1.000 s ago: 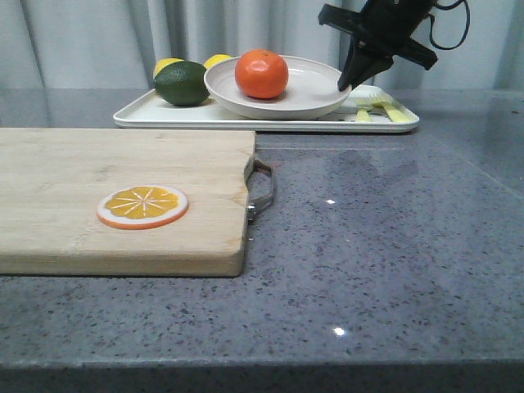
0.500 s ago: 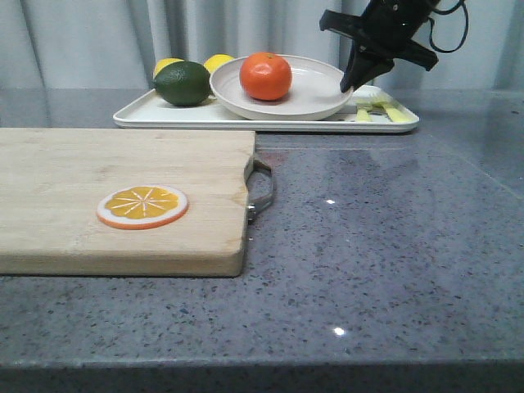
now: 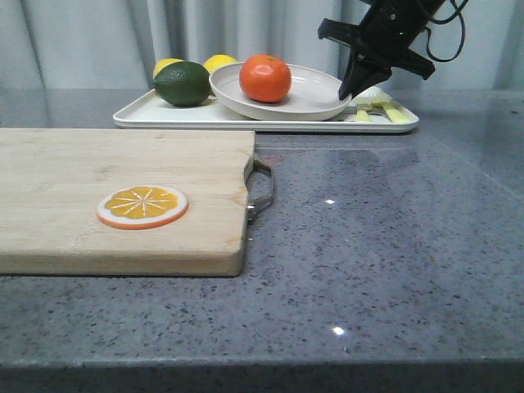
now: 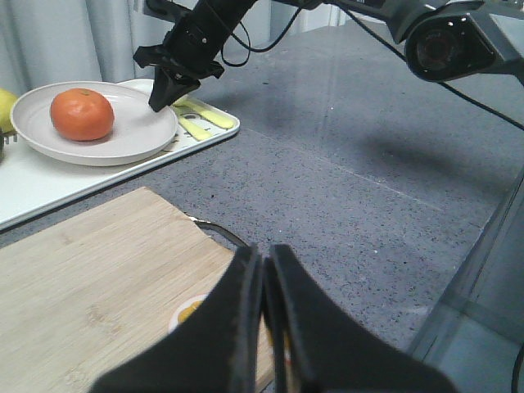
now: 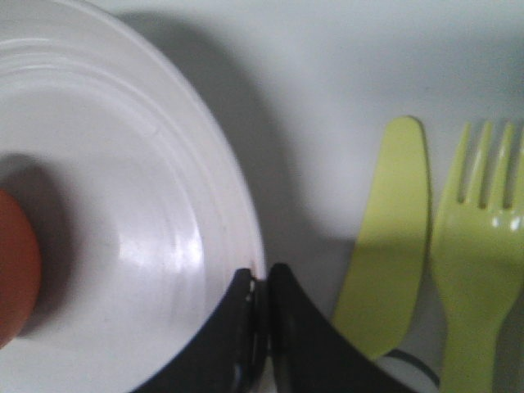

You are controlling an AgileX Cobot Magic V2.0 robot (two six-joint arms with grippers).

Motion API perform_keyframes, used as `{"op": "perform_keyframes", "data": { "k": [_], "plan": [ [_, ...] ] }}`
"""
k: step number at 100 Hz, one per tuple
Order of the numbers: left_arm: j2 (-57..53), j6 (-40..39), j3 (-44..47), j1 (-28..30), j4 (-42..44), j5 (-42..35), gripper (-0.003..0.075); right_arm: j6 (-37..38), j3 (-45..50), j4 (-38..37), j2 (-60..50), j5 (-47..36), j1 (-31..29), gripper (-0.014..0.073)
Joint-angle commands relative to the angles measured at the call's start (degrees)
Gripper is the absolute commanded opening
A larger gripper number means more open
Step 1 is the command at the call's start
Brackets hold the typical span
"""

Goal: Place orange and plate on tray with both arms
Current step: 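Lower the plate onto the tray, open the right gripper and withdraw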

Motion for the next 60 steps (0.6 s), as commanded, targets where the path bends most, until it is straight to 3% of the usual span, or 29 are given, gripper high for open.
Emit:
{"op": "perform_keyframes", "data": {
  "k": [1,12,37,53,60],
  "plan": [
    [0.2,0.2,-1.5,-0.1,-0.7,-4.7,-0.0020,-0.6,-1.9,0.8,-3.7,-2.0,0.0,0.0169],
    [0.2,0.2,-1.5,-0.1,-0.7,-4.7,-0.0020,-0.6,-1.9,0.8,-3.9,-2.4,0.0,0.0252],
    [0.2,0.2,-1.5,-0.1,-0.7,-4.7,-0.0020,-1.2,-4.0,0.8,-7.1,-2.0,0.0,0.0258],
    [0.2,0.2,-1.5,-0.1,-0.7,-4.7,-0.0020,-3.4,-4.5,-0.3,-10.7,0.8,0.0,0.0244],
    [0.2,0.2,-1.5,-0.1,-0.7,-4.7,-0.0020,-3.4,-4.5,-2.5,-12.5,2.6,0.0,0.0165]
  ]
}}
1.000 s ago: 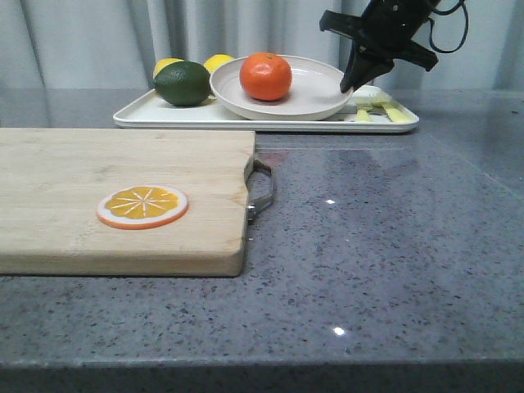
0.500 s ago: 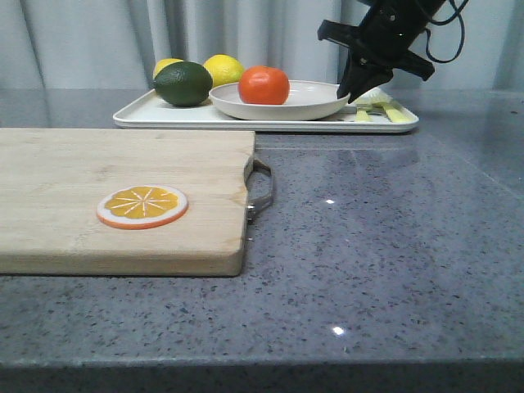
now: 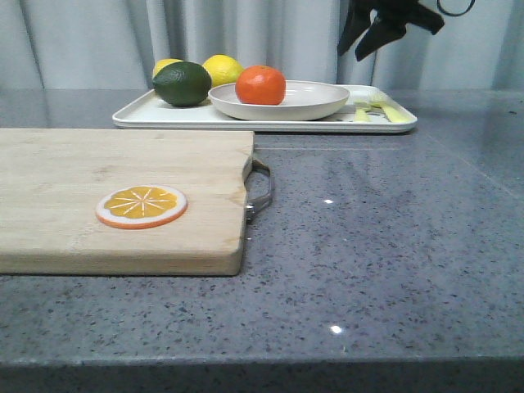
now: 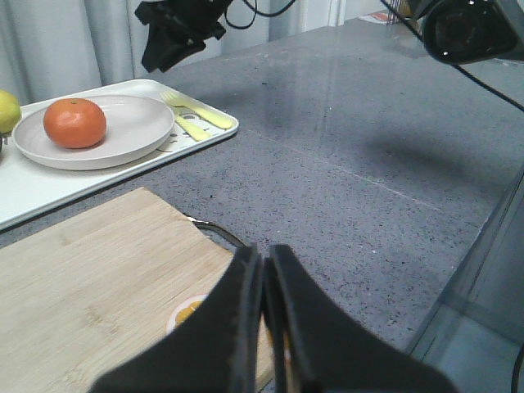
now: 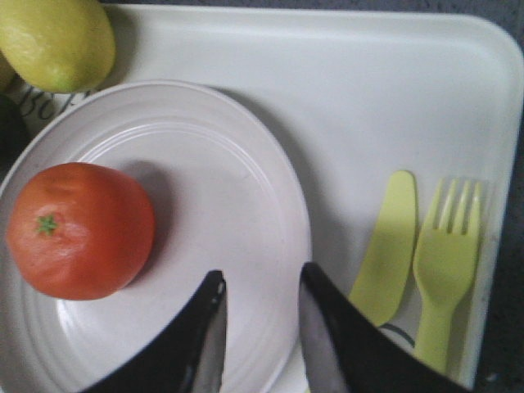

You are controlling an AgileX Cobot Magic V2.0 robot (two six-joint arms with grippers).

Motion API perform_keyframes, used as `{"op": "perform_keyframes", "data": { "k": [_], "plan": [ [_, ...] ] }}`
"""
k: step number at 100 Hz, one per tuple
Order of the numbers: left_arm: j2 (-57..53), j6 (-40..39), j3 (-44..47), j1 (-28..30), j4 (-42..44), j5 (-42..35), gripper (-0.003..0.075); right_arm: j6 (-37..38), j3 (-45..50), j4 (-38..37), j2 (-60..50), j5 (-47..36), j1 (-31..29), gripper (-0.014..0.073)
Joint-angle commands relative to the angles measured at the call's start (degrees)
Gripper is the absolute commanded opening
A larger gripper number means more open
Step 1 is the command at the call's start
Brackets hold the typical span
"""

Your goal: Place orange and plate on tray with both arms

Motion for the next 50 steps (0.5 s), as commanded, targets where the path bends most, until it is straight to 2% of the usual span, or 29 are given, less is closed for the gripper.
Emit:
{"op": "perform_keyframes", "data": {
  "k": [1,15,32,50],
  "plan": [
    [0.2,0.2,-1.5,-0.1,-0.7,-4.7,-0.0020,-0.7,-1.9,-1.8,-6.7,0.2,0.0,0.0143],
    [0.2,0.2,-1.5,-0.1,-0.7,-4.7,-0.0020,-0.7,-1.9,-4.0,-9.7,6.2,0.0,-0.0071],
    [0.2,0.2,-1.5,-0.1,-0.7,-4.7,-0.0020,-0.7,-1.8,-4.0,-12.9,12.0,0.4,-0.0067],
    [0.2,0.2,-1.5,-0.1,-0.7,-4.7,-0.0020,-1.1,-1.8,-4.3,-16.6,12.5,2.7,-0.0067]
  ]
}}
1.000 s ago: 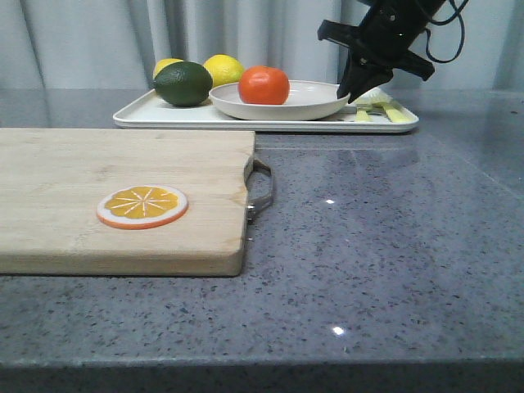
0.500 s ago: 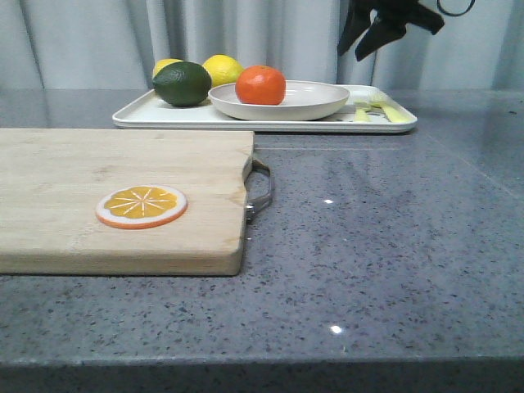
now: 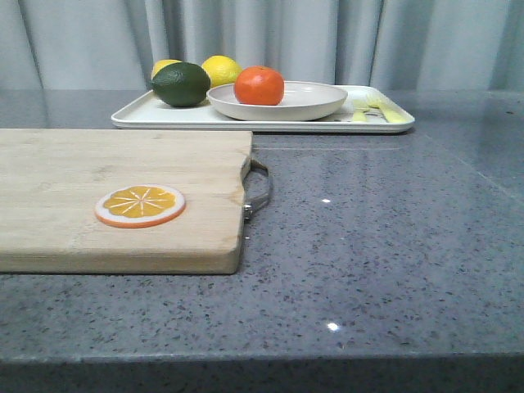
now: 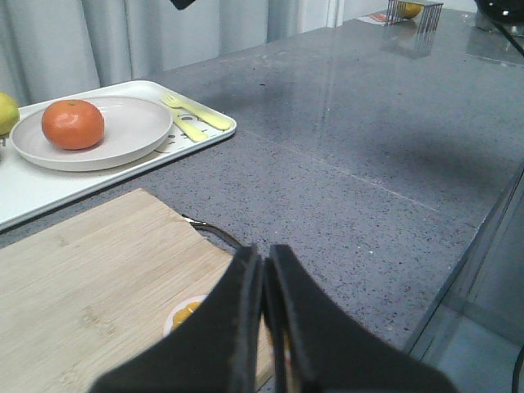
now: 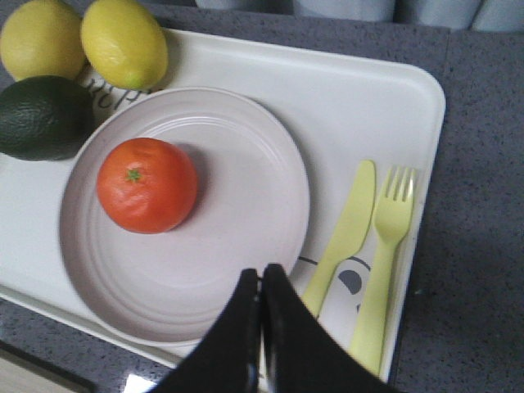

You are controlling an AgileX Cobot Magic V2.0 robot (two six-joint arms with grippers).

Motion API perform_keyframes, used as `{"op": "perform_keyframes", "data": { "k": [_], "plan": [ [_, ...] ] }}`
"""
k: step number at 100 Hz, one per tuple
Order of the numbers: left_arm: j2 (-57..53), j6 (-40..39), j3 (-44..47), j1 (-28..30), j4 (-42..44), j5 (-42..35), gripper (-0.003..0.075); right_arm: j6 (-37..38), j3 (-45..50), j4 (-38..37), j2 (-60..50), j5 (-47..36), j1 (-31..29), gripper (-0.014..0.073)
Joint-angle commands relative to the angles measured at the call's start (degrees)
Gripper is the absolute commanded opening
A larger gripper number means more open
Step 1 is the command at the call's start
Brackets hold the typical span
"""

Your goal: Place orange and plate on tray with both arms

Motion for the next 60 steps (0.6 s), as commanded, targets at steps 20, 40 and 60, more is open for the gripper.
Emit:
{"op": "perform_keyframes", "data": {
  "k": [20,40,60],
  "plan": [
    [0.2,0.2,-1.5,-0.1,-0.7,-4.6,-0.0020,-1.1,2.5,-2.3,-12.0,4.8,4.2,-0.0067],
    [0.2,0.2,-1.5,-0.1,-0.7,-4.6,-0.0020,-2.4,16.2,-5.3,-21.8,4.6,4.9,-0.0067],
    [0.2,0.2,-1.5,-0.1,-0.7,-4.6,-0.0020,-2.9,33.1,-6.6,-35.0,-3.2,4.9,-0.0067]
  ]
}}
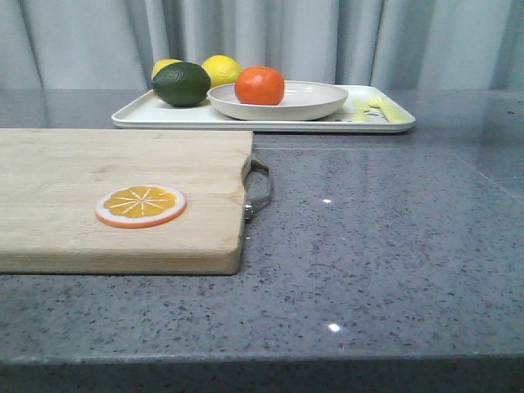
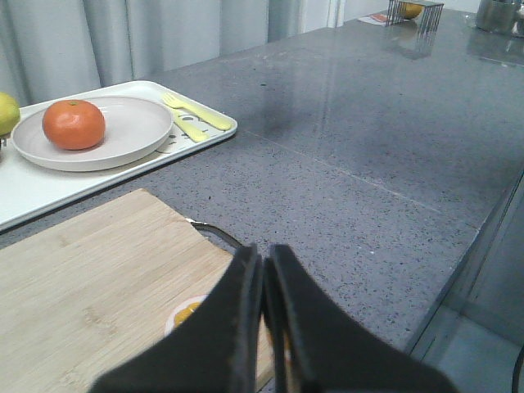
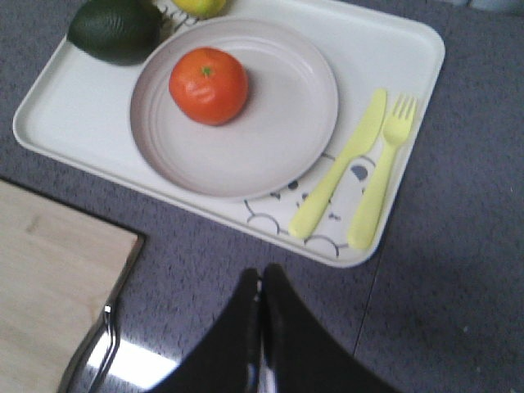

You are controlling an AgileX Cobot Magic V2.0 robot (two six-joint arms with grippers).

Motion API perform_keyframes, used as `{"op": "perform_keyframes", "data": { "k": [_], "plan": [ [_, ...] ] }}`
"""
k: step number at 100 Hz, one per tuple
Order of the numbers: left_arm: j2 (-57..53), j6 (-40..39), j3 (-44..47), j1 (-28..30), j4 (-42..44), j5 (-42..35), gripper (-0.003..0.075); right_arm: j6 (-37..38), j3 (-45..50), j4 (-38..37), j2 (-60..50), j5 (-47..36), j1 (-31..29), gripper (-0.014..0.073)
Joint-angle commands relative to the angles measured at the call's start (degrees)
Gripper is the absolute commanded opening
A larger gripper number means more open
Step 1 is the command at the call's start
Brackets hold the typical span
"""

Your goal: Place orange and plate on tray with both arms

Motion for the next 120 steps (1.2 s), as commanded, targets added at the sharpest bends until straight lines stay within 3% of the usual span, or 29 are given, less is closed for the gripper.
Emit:
{"op": "perform_keyframes", "data": {
  "k": [1,29,64,120],
  "plan": [
    [0.2,0.2,-1.5,-0.1,-0.7,-4.6,-0.0020,-0.8,6.3,-0.6,-8.9,-4.0,0.0,-0.0067],
    [0.2,0.2,-1.5,-0.1,-0.8,-4.5,-0.0020,-0.8,32.3,-2.6,-29.0,-19.0,0.0,-0.0067],
    [0.2,0.2,-1.5,-0.1,-1.8,-4.4,-0.0020,-0.8,58.4,-7.2,-52.2,-29.7,0.0,-0.0067],
    [0.2,0.2,-1.5,-0.1,-1.8,-2.9,-0.0020,-0.8,82.8,-8.6,-82.6,-39.2,0.0,-0.0067]
  ]
}}
